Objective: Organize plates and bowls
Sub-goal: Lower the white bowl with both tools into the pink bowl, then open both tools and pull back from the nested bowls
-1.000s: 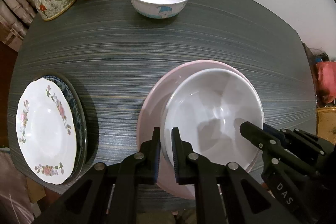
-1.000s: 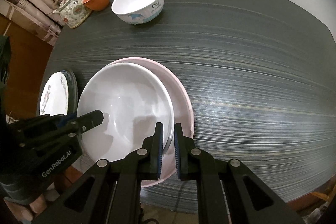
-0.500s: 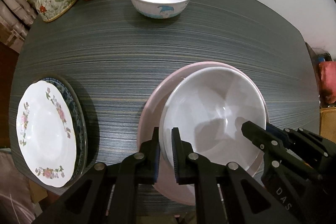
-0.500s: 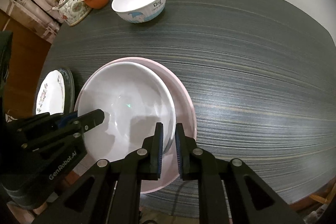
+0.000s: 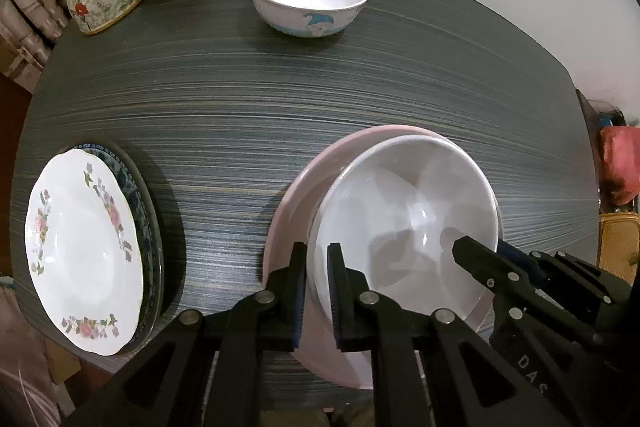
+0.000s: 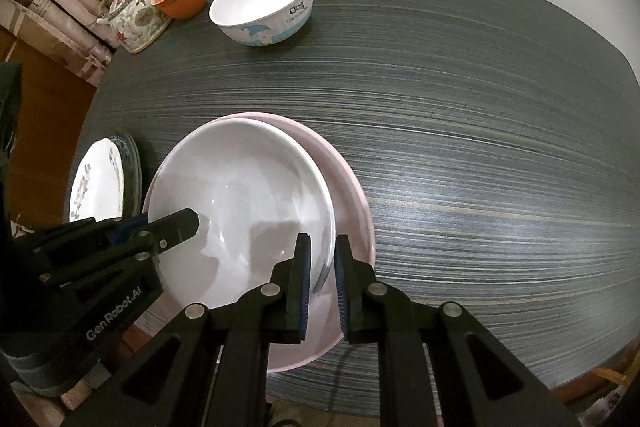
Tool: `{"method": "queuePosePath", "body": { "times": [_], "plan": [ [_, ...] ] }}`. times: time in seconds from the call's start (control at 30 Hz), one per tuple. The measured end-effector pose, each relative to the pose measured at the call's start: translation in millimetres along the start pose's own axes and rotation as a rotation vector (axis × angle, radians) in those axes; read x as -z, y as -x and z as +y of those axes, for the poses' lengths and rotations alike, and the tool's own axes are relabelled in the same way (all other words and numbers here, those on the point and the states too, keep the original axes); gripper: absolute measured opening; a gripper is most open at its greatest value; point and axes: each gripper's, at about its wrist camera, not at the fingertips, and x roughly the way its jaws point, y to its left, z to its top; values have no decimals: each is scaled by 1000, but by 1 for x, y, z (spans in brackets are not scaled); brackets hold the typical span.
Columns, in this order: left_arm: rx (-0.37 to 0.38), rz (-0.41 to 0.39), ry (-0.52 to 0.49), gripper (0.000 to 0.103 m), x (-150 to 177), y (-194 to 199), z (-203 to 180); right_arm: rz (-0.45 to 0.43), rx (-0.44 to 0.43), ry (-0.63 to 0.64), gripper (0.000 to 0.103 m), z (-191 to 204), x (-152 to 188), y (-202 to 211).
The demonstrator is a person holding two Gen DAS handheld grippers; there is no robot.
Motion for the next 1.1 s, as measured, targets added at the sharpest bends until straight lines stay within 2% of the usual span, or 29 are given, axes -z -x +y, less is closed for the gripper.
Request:
{"method": "queuePosePath", "body": {
  "times": [0.2, 0.53, 0.77, 0.97, 1.1],
  "plan": [
    [-3, -39, -14, 18, -3, 11, 4, 1, -1, -1, 15, 1, 0, 0],
    [-34, -98, -65, 19, 0, 27, -2, -7, -1, -1, 18, 2, 2, 4],
    [-40, -152, -91, 20, 2, 46, -6, -40, -11, 6, 22, -2, -2, 22],
    [-7, -182, -48, 23, -8, 56, 12, -83, -22, 17, 25, -9, -10, 44],
    [-8, -187, 20, 23, -20, 55, 34, -99, -25, 24, 25, -17, -18, 51]
  ]
}}
